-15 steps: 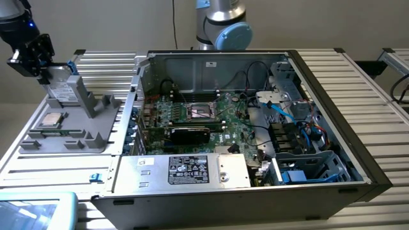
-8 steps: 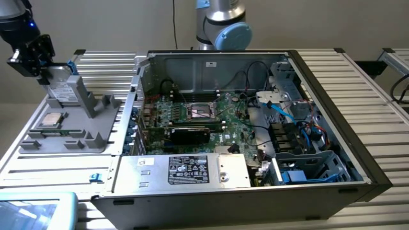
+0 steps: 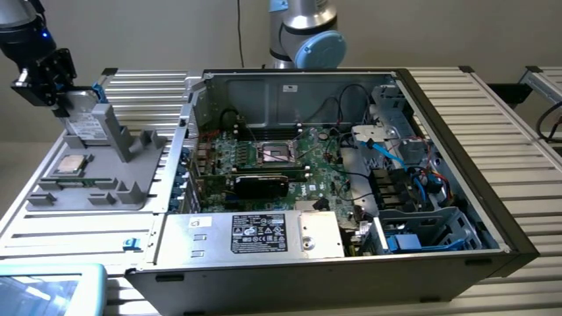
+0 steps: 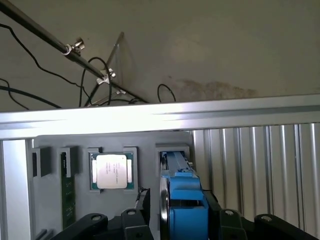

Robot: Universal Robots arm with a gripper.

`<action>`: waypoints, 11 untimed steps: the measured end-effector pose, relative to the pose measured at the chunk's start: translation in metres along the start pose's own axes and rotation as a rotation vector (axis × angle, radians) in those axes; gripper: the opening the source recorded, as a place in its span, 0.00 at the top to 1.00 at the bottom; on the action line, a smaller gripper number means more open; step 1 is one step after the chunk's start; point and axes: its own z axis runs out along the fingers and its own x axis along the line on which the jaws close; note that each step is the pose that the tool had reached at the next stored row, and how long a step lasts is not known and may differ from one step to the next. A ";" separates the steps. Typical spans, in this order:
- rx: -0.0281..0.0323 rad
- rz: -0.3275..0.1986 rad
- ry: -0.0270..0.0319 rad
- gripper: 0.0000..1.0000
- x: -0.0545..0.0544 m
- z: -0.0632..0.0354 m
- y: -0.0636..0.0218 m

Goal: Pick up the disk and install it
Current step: 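Pick up the disk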

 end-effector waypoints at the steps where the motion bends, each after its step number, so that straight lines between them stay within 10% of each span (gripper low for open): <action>1: 0.0000 0.000 0.0000 0.47 0.000 0.0002 -0.0001; 11: -0.0002 0.003 0.0000 0.47 -0.001 0.0008 -0.0008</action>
